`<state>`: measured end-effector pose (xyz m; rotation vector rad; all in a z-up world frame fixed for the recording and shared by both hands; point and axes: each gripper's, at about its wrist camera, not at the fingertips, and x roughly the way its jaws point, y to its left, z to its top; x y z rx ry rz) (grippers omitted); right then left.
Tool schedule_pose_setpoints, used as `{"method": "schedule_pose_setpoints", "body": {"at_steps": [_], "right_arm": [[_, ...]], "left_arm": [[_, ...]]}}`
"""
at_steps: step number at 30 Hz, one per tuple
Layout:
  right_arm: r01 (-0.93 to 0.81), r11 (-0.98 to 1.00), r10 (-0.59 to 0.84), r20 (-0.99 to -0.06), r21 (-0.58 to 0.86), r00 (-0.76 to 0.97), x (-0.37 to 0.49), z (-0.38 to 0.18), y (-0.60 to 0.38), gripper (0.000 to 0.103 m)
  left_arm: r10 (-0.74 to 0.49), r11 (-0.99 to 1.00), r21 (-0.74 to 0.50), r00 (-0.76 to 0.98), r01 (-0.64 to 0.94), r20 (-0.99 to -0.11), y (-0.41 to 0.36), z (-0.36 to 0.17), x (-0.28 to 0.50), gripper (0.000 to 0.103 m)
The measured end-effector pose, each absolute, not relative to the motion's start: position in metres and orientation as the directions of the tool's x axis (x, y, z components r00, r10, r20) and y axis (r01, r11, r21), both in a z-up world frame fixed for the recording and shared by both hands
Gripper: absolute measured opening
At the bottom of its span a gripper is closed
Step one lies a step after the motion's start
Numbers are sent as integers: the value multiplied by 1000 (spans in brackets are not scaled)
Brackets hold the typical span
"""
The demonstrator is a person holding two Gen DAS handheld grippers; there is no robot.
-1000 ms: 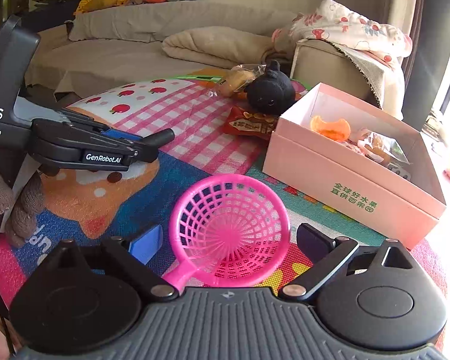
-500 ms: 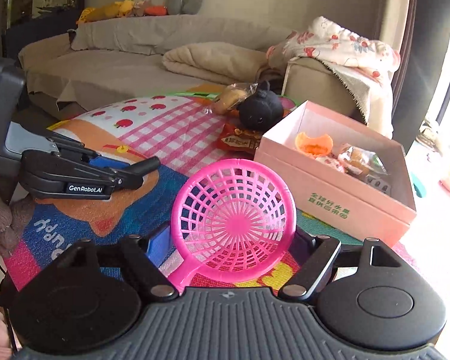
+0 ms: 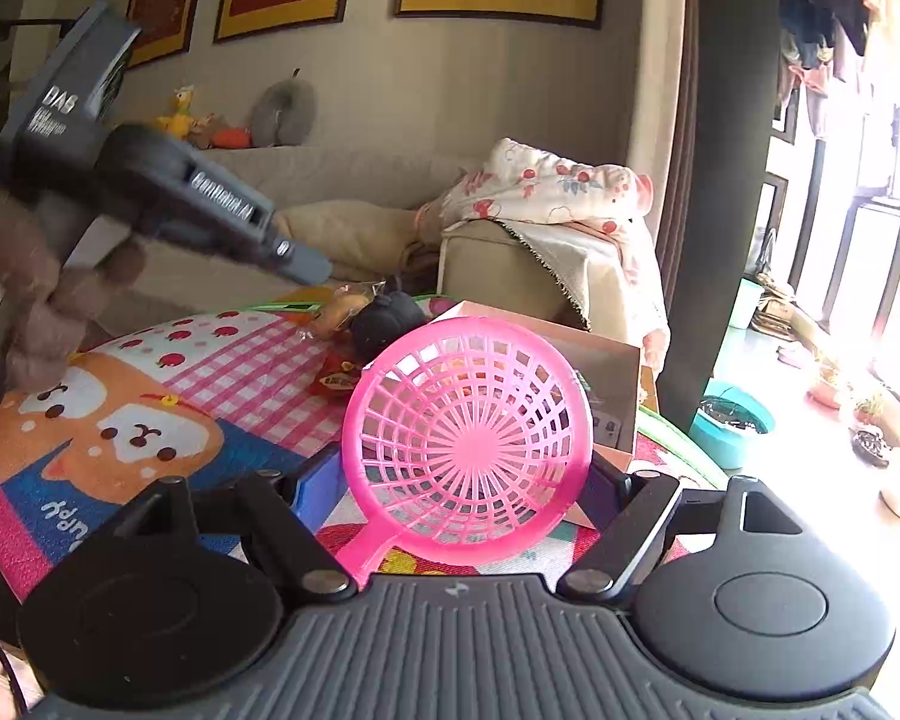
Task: Organize objects
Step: 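Carry the pink strainer toward the pink box with the right tool, then lower the pink strainer into the pink box and open the right tool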
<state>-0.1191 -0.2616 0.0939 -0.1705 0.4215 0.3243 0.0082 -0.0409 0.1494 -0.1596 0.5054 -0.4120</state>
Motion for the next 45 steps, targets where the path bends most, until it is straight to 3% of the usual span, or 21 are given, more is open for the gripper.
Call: {"method": "schedule_pose_setpoints", "body": {"at_steps": [3,6,10,13,20,25,33,45], "right_arm": [[-325,942,257,-438,-88,861,-115,89,-270,79],[-299,950,227,-467,-87,855,-113,78,-278,79],[-282,958,212,-530,-54,821,-104,57,-282,79],[-300,953,229,-556,-39,799,-99,44,-273,79],[-326,944,239,-588,-45,773,-88,27,-250,79],[-336,940,232,-604,-64,762,-91,23,-242,80],[-327,936,187,-606,-128,773,-98,17,-240,85],[-312,944,198,-570,-108,798,-110,31,-251,79]], "left_arm": [[-453,884,-309,803,350,-388,-51,151,32,6],[-450,881,-344,795,323,-405,-48,139,34,10],[-440,897,-272,769,349,-464,-32,113,6,13],[-361,932,-178,776,316,-517,-17,94,-18,13],[-364,930,-309,602,197,-711,7,34,-58,13],[-362,931,-306,598,197,-715,-8,22,-68,27],[-251,942,-40,623,332,-741,-51,25,-98,31],[-326,933,-121,650,340,-686,-37,29,-99,23]]}}
